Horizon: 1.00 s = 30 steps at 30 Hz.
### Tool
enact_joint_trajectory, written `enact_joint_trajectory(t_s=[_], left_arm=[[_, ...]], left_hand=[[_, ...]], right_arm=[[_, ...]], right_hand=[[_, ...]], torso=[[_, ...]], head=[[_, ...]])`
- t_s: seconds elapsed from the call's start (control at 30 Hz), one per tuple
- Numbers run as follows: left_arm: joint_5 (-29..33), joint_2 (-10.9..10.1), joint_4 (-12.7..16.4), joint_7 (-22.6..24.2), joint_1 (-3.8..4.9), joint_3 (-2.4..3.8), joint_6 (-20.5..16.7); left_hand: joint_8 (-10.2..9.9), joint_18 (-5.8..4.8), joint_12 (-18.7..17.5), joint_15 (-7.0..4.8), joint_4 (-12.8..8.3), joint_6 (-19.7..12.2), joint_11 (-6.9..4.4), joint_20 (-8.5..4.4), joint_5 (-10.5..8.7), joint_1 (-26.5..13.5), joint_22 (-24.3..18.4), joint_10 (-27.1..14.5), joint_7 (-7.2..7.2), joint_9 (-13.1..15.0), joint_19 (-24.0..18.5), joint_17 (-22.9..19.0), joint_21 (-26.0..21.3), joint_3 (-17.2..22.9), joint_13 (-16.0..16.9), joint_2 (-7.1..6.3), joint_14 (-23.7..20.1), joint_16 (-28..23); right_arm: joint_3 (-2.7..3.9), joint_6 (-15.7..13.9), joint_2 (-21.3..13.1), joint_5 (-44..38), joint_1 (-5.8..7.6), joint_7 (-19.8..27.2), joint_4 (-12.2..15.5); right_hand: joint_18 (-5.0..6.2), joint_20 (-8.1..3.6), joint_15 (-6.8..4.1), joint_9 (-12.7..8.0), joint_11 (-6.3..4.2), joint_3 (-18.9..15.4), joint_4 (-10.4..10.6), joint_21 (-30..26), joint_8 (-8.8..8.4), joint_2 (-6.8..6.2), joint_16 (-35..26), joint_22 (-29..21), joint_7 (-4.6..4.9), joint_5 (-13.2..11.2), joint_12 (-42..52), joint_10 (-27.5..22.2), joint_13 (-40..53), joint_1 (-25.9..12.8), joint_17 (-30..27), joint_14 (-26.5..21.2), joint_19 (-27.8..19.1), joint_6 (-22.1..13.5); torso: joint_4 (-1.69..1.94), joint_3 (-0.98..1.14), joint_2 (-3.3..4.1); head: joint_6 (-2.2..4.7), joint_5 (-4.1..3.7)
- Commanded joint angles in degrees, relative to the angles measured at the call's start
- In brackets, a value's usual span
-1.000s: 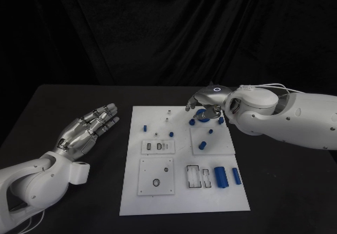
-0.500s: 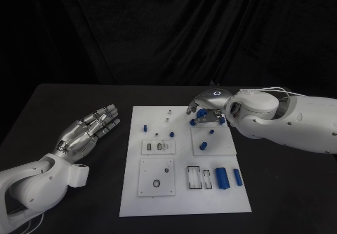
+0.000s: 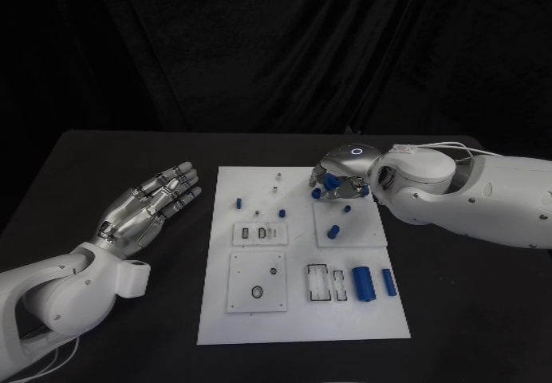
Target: Assemble the parts on the task board
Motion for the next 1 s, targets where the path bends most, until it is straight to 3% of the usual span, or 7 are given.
enact_joint_trajectory(t_s=[0.03, 0.43, 0.67, 0.83, 0.93, 1.0], left_arm=[[0.2, 0.2, 0.1, 5.7, 0.14, 0.03, 1.3], [0.2, 0.3, -0.1, 5.3, 0.13, -0.04, 1.7], [0.2, 0.5, -0.6, 5.1, 0.13, -0.07, 2.4], [0.2, 0.6, -1.1, 4.9, 0.12, -0.14, 2.6], [0.2, 0.6, -1.4, 4.8, 0.12, -0.17, 2.7], [0.2, 0.7, -1.5, 4.7, 0.12, -0.18, 2.8]], left_hand=[[-0.2, 0.09, -0.3, 0.34, 0.0, -0.4, 0.08, 0.27, -0.24, 0.1, 0.0, -0.4, 0.1, -0.1, 0.0, 0.1, 0.0, 0.3, 0.0, -0.66, 0.0, 0.4], [-0.1, 0.07, -0.3, 0.44, 0.0, -0.2, 0.15, 0.36, -0.26, 0.1, 0.0, -0.4, 0.22, 0.0, 0.1, 0.1, 0.0, 0.5, 0.0, -0.74, 0.1, 0.5], [-0.1, 0.08, -0.4, 0.67, -0.2, -0.2, 0.24, 0.62, -0.42, -0.3, 0.0, -0.5, 0.6, 0.0, 0.2, 0.1, 0.0, 0.7, 0.0, -1.75, 0.2, 0.8], [-0.1, 0.08, -0.4, 0.67, -0.2, -0.2, 0.24, 0.62, -0.42, -0.3, 0.0, -0.5, 0.6, 0.0, 0.2, 0.1, 0.0, 0.7, 0.0, -1.75, 0.2, 0.8], [-0.1, 0.09, -0.5, 0.68, -0.2, -0.2, 0.24, 0.62, -0.41, -0.3, 0.0, -0.6, 0.61, 0.0, 0.2, 0.1, 0.0, 0.7, 0.0, -1.78, 0.2, 0.8], [-0.1, 0.09, -0.5, 0.68, -0.2, -0.2, 0.24, 0.62, -0.41, -0.3, 0.0, -0.6, 0.61, 0.0, 0.2, 0.1, 0.0, 0.7, 0.0, -1.78, 0.2, 0.8]], right_arm=[[0.03, -1.7, 0.2, -0.6, -0.62, 0.9, -0.5], [0.03, -3.7, 1.2, -0.6, -1.61, 2.6, -2.1], [0.03, -4.3, 1.6, -0.6, -2.0, 3.4, -2.9], [0.03, -5.6, 1.9, -0.6, -2.29, 4.2, -3.5], [0.03, -6.4, 2.0, -0.6, -2.41, 4.8, -3.7], [0.03, -7.0, 2.0, -0.6, -2.45, 5.1, -3.8]], right_hand=[[-0.74, -0.06, -0.12, 0.2, 0.13, 0.6, 0.1, 0.4, -0.14, -0.31, 0.4, 0.5, 0.14, 0.5, -0.3, 0.9, 0.1, -0.3, 0.4, 0.5, 0.6, 0.6], [-1.04, -0.11, -0.21, 1.0, 0.02, 2.7, 0.6, 1.5, -0.44, -0.53, 1.2, 2.3, 0.09, 1.1, -0.6, 3.2, 0.2, 0.0, 2.1, 1.1, 1.2, 1.7], [-1.21, -0.16, -0.32, 1.6, -0.19, 4.7, 0.7, 2.2, -0.35, -0.46, 1.6, 3.5, 0.0, 1.2, -1.1, 4.7, 0.0, 0.6, 3.0, 1.4, 1.5, 3.0], [-1.52, -0.69, -1.04, 3.2, -1.32, 8.3, 0.3, 3.3, 0.92, 0.04, 2.1, 5.5, 0.67, 0.0, -1.7, 8.8, -0.1, 2.5, 4.3, 1.9, 2.2, 6.8], [-1.63, -1.35, -1.91, 4.5, -2.67, 9.7, -0.5, 3.7, 2.33, 0.13, 2.1, 6.3, 1.99, -0.3, -2.1, 11.9, -0.1, 3.5, 4.6, 2.0, 2.5, 9.7], [-1.72, -1.88, -2.34, 5.3, -3.08, 10.7, -0.9, 3.8, 2.38, -0.06, 1.8, 6.6, 2.02, -0.9, -3.2, 13.8, -0.3, 3.8, 4.5, 2.0, 2.5, 10.0]], torso=[[0.01, 0.0, -0.09], [0.0, 0.0, -0.19], [0.02, 0.02, -0.22], [-0.06, -0.02, -0.3], [-0.04, -0.03, -0.3], [-0.05, -0.02, -0.33]], head=[[-0.23, 0.12], [-0.42, 0.05], [-0.35, 0.06], [-0.33, 0.14], [-0.31, 0.15], [-0.21, 0.26]])
